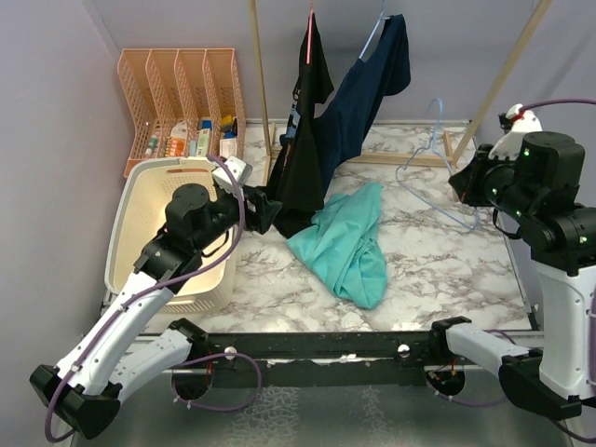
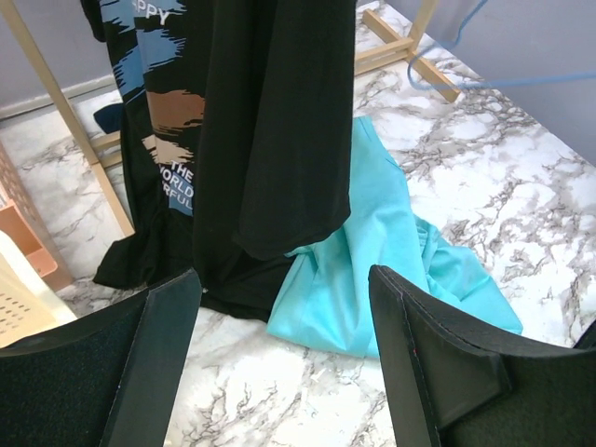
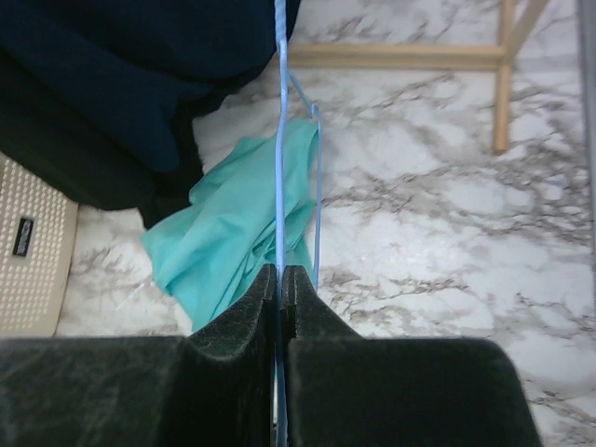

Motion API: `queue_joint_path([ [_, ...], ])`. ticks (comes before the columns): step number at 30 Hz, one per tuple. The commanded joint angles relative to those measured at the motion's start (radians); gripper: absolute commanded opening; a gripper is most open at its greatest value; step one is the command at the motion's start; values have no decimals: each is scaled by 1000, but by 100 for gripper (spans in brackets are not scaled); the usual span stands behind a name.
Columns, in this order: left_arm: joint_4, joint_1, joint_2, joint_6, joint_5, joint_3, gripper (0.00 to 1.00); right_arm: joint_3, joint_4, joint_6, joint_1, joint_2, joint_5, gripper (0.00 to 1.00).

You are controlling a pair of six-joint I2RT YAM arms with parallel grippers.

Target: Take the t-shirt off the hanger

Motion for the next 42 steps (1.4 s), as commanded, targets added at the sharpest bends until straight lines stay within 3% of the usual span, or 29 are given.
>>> queue_joint_path([
  [1, 68, -3, -19, 3, 74, -38, 75, 62, 94, 4, -1, -18, 195, 1],
  [12, 123, -3, -54, -13, 150, -132, 74, -260, 841, -11, -1, -102, 230, 1],
  [19, 148, -2, -94, -19, 250, -170, 74, -361, 1155, -44, -1, -57, 307, 1],
  [32, 140, -2, -94, -19, 270, -173, 74, -150, 1188, -131, -9, 223, 417, 1],
  [42, 129, -2, -83, -14, 296, -173, 74, -118, 1183, -96, -44, 317, 412, 1],
])
